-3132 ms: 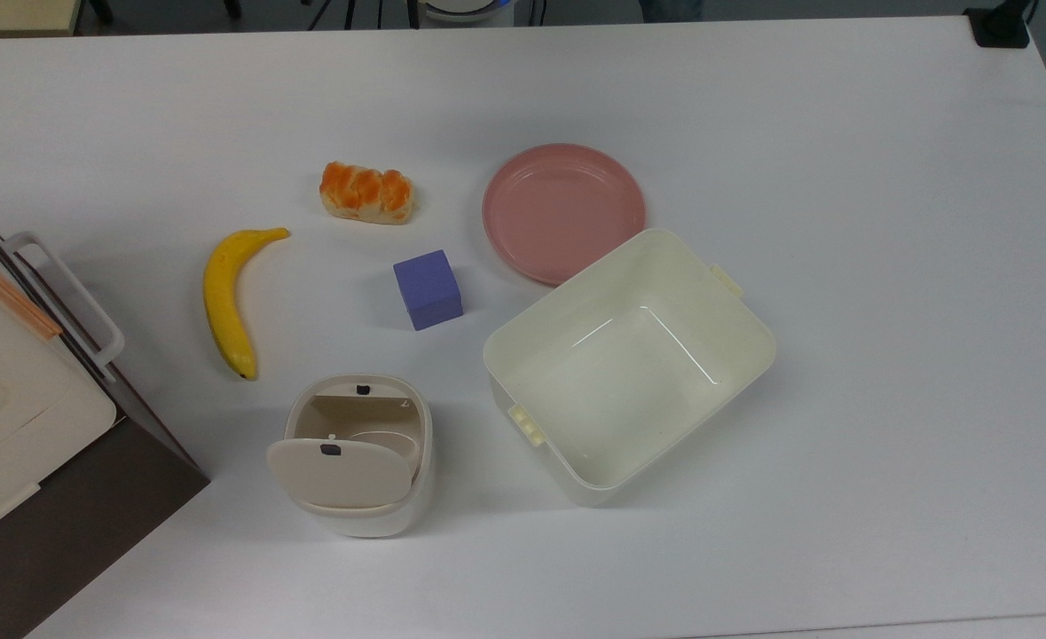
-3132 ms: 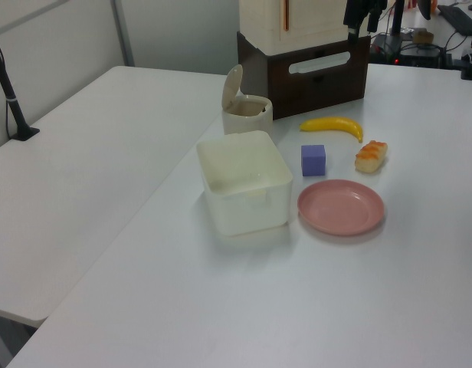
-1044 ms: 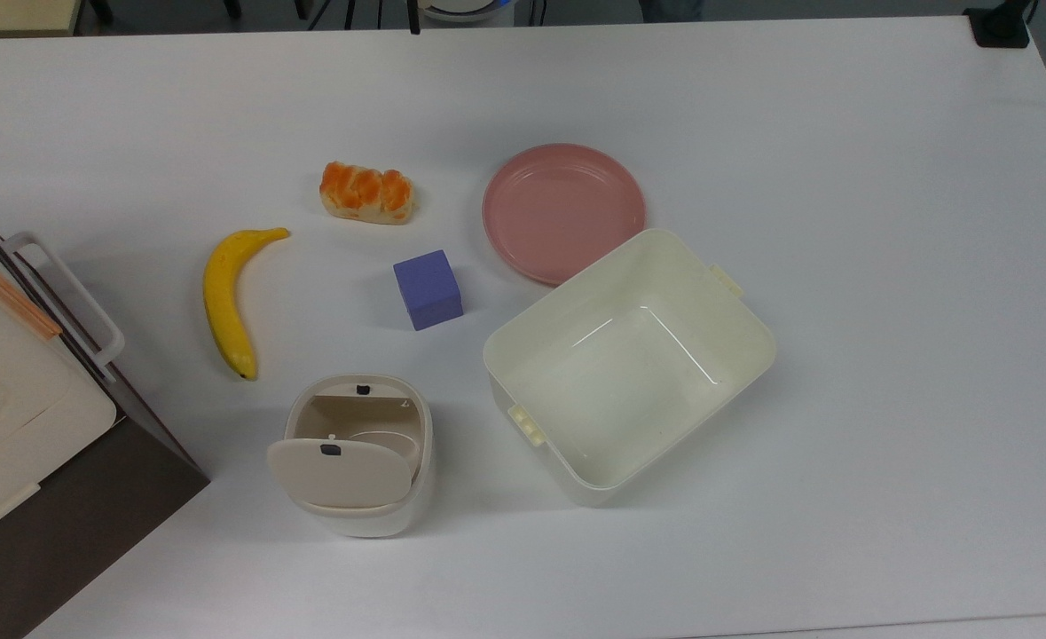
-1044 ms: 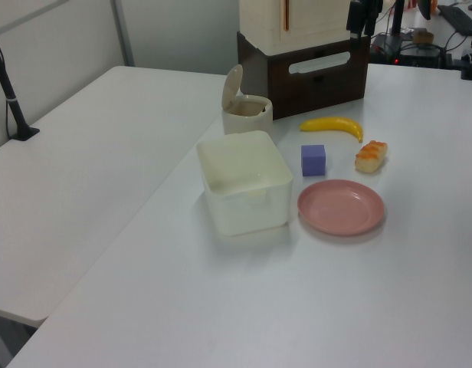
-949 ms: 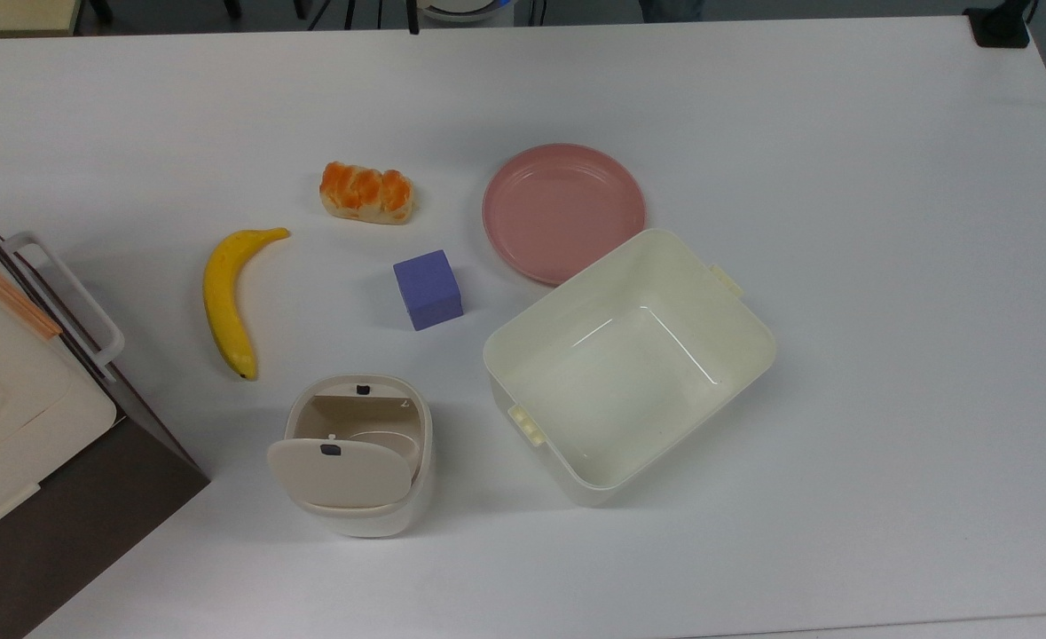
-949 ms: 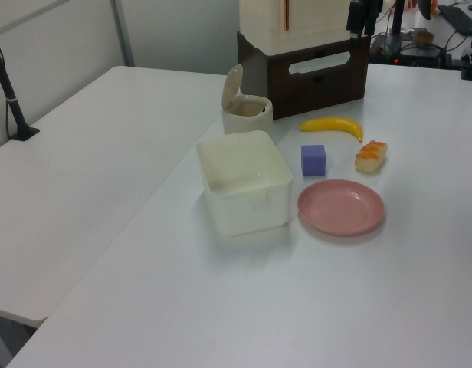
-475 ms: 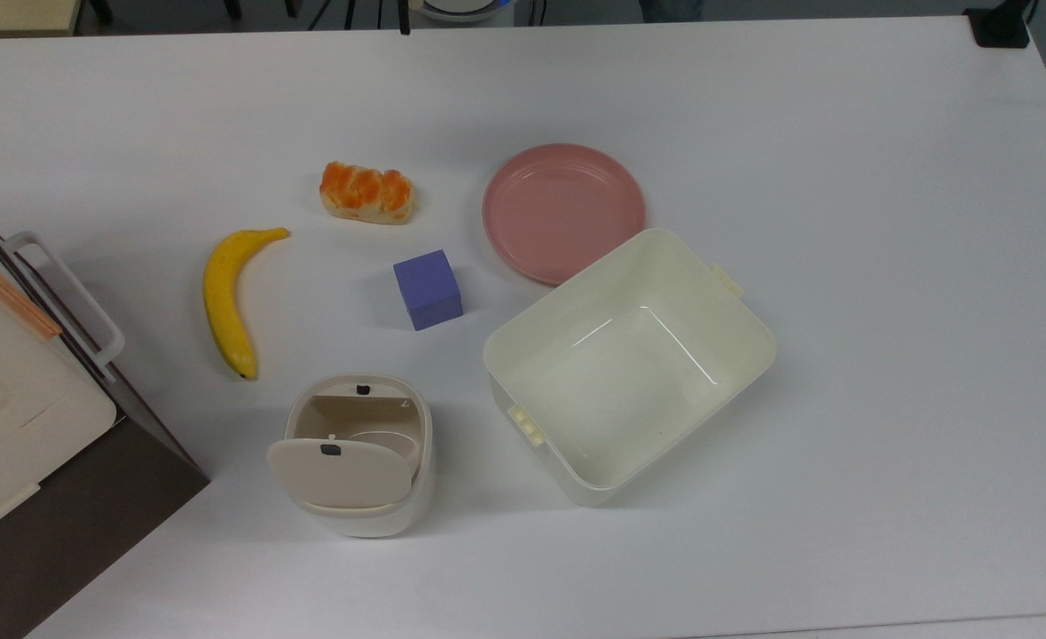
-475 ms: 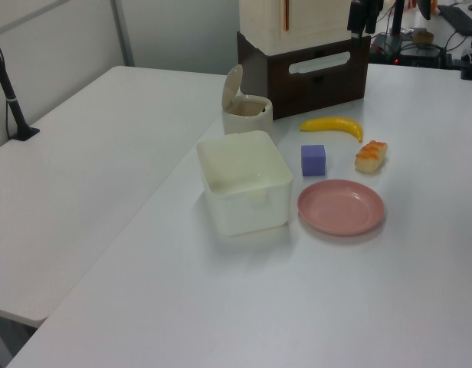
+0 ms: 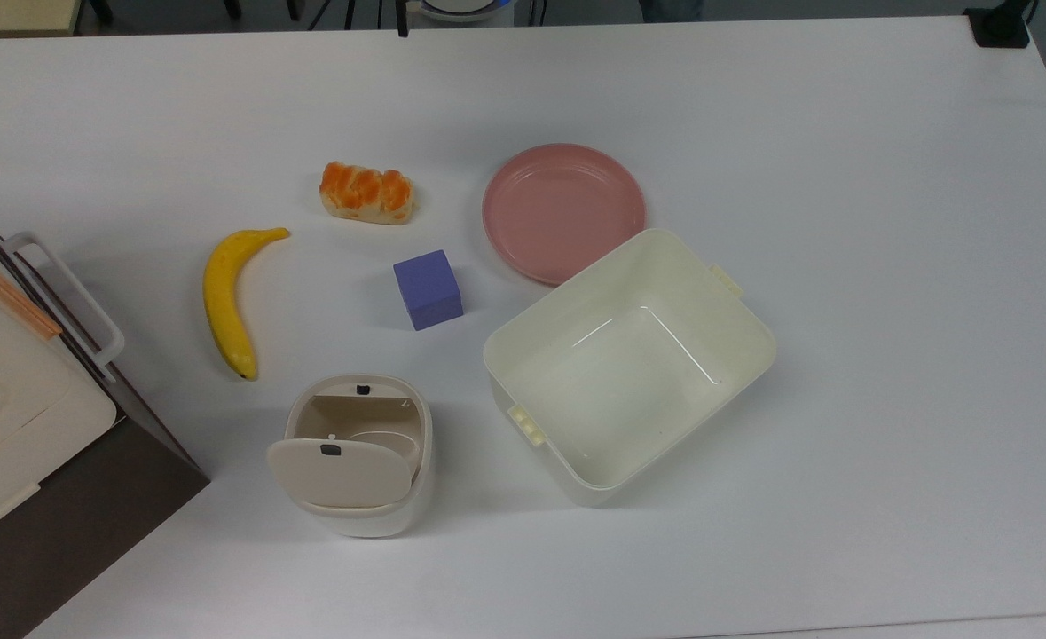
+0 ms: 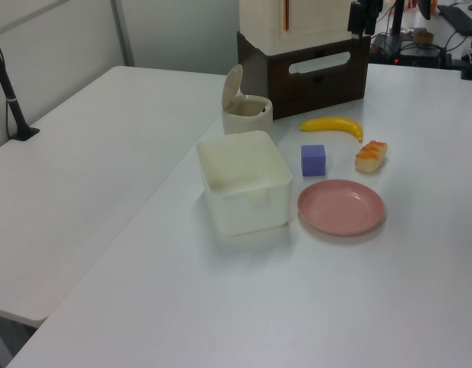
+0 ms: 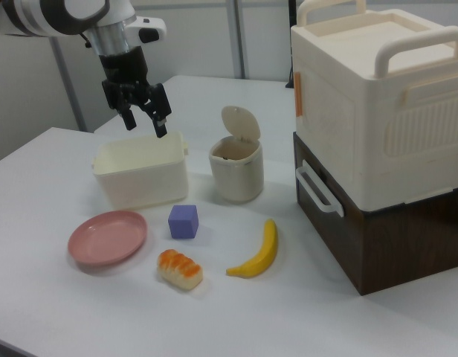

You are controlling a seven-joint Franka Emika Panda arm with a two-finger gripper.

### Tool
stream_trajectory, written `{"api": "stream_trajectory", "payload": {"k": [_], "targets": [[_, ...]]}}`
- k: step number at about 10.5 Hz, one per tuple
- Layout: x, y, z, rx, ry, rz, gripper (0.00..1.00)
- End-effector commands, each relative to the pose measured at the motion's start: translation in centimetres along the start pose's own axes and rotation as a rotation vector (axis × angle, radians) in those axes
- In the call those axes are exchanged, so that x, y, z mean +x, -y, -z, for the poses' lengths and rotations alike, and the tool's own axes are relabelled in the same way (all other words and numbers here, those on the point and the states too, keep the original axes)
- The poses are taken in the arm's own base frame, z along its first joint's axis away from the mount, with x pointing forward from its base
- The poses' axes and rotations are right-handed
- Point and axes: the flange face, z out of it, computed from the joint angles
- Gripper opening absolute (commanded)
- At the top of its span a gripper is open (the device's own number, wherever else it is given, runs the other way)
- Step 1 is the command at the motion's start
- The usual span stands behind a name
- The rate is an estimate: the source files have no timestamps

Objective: Close the trash can
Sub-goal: 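Move the gripper over the small trash can's open lid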

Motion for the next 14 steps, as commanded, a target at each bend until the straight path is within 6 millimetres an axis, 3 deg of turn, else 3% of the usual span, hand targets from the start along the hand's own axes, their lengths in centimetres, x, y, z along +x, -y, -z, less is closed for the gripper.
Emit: {"api": "stream_trajectory", "payload": {"k": [1, 3, 5, 9, 10, 14], "targets": [[0.9, 0.2, -1.8, -0.006, 0.017, 0.029, 0.01], [1.8, 0.4, -3.2, -0.008, 0.022, 0.041, 0.0], [4.2, 0.3, -5.1, -0.038, -0.001, 0.058, 0.0], [10.2, 0.7, -8.4, 0.0, -0.204, 0.002, 0.0], [11.4, 1.7, -9.0, 0.011, -0.267, -0.004, 0.0], [16.3, 2.4, -9.9, 0.089, -0.532, -0.089, 0.0]]}}
